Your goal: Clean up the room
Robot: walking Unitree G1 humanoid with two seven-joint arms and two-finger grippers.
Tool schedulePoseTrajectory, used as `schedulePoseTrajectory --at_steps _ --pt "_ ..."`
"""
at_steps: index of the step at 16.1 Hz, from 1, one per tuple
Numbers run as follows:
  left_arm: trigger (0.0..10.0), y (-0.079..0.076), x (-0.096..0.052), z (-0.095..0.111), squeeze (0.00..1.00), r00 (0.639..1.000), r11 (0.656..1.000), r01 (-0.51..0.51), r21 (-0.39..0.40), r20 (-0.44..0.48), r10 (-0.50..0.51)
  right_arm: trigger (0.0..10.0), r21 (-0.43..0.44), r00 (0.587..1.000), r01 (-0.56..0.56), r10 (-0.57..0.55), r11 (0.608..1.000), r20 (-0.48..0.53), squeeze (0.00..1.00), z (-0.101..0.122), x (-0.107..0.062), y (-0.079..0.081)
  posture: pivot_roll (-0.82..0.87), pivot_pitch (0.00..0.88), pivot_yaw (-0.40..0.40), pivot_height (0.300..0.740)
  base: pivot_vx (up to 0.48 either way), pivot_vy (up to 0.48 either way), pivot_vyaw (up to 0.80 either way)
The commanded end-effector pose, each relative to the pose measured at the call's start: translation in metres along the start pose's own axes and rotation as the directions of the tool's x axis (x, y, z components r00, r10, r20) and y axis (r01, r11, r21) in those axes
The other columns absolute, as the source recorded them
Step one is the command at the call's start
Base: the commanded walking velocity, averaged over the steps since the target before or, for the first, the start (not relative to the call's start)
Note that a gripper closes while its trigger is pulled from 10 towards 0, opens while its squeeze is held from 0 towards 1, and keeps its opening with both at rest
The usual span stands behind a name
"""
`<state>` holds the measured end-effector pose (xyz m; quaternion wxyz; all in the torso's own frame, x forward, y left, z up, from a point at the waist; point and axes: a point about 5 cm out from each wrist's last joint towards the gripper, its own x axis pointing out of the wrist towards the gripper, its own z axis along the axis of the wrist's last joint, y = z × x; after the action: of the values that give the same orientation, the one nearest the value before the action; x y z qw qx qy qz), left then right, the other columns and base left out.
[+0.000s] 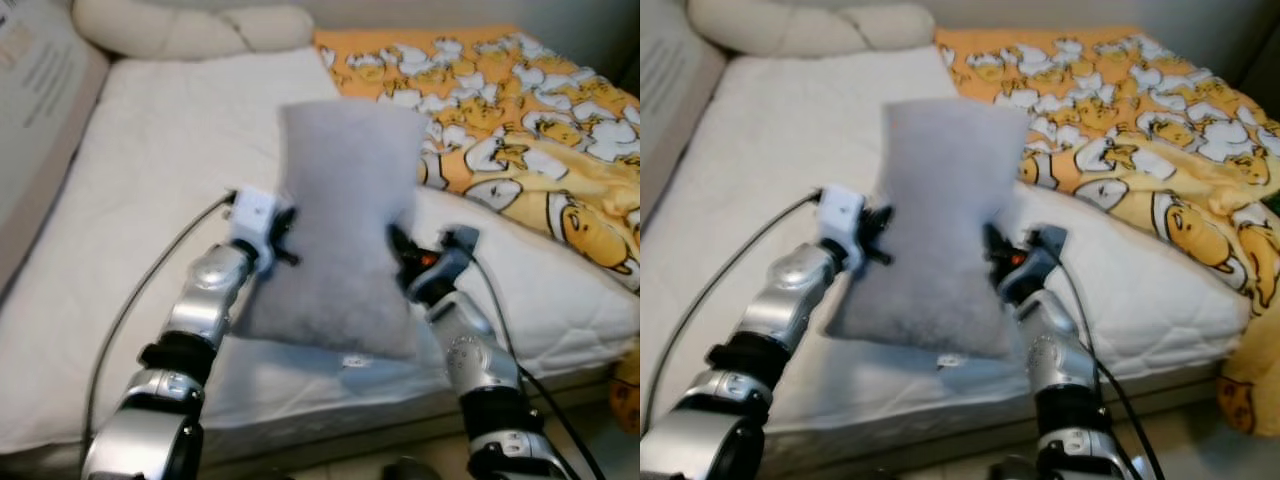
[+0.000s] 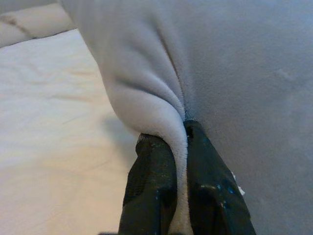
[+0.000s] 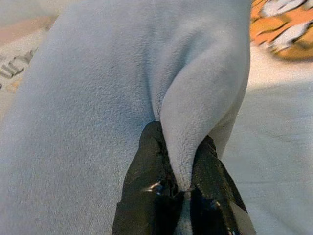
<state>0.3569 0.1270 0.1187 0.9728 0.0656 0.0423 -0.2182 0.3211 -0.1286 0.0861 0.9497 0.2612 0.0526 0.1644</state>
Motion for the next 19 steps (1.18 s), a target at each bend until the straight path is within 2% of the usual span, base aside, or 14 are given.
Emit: schedulePoseTrajectory --at_steps 1,13,19 --pt "10.0 -0.0049 0.0037 0.0094 0.0 0.999 1.0 0.013 0.021 0.034 -0.014 10.0 -0.034 1.0 0.005 -0.004 0.999 0.015 0.0 0.0082 -0.0002 -0.0028 0.03 0.0 0.03 0.74 0.0 0.371 0.0" --pt "10.0 -0.0026 0.0026 0.0087 0.0 1.0 0.999 -0.006 0.038 0.027 0.005 10.0 -0.061 1.0 0.024 -0.025 0.998 -0.011 0.0 0.0049 0.0009 -0.0055 0.04 0.0 0.02 0.74 0.0 0.369 0.0" --pt "10.0 -0.0004 0.0037 0.012 0.0 0.999 0.997 -0.012 0.075 0.032 0.009 10.0 -0.052 0.999 0.034 -0.035 0.998 -0.011 0.0 0.0044 0.0023 -0.0056 0.03 0.0 0.029 0.74 0.0 0.0 0.0"
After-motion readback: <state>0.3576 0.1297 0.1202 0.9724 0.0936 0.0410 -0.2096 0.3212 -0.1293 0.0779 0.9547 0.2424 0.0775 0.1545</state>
